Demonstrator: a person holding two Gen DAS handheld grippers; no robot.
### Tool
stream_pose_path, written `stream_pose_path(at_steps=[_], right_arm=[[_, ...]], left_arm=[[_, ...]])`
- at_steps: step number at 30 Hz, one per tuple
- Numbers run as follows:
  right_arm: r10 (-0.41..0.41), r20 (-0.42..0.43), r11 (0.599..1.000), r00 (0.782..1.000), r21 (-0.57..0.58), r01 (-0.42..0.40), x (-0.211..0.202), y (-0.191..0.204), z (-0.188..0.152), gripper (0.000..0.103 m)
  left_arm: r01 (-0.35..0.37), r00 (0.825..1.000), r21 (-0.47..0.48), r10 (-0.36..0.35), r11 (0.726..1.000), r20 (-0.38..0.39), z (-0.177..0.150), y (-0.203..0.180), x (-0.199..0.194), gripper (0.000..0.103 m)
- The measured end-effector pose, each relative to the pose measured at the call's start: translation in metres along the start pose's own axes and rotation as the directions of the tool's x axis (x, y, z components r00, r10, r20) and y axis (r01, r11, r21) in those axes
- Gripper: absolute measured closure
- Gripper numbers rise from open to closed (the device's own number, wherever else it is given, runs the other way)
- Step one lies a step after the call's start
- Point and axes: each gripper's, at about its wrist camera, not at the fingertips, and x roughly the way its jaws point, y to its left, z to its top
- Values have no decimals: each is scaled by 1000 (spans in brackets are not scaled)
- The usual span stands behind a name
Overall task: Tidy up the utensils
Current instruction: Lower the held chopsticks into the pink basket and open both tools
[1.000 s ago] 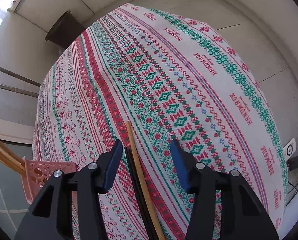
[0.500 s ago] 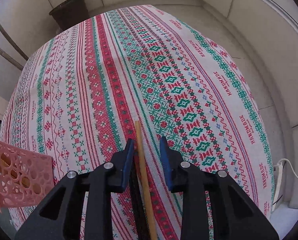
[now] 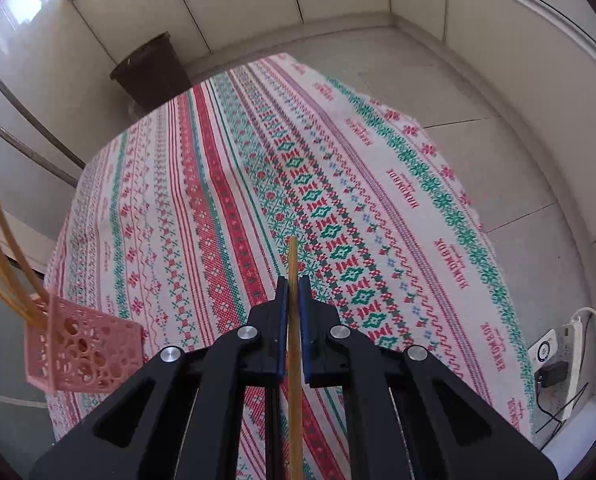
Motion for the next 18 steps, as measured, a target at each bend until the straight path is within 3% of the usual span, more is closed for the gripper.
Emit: stream_pose_path(at_steps=[9, 18], right_arm=[[124, 117, 992, 985, 21, -127, -97, -15, -4, 97], [258, 296, 963, 920, -8, -268, -178, -13, 0, 97]], left_arm=[[-28, 999, -5, 29, 1000, 23, 2, -3, -5, 99], [-85, 992, -41, 88, 996, 89, 17, 6, -20, 99]])
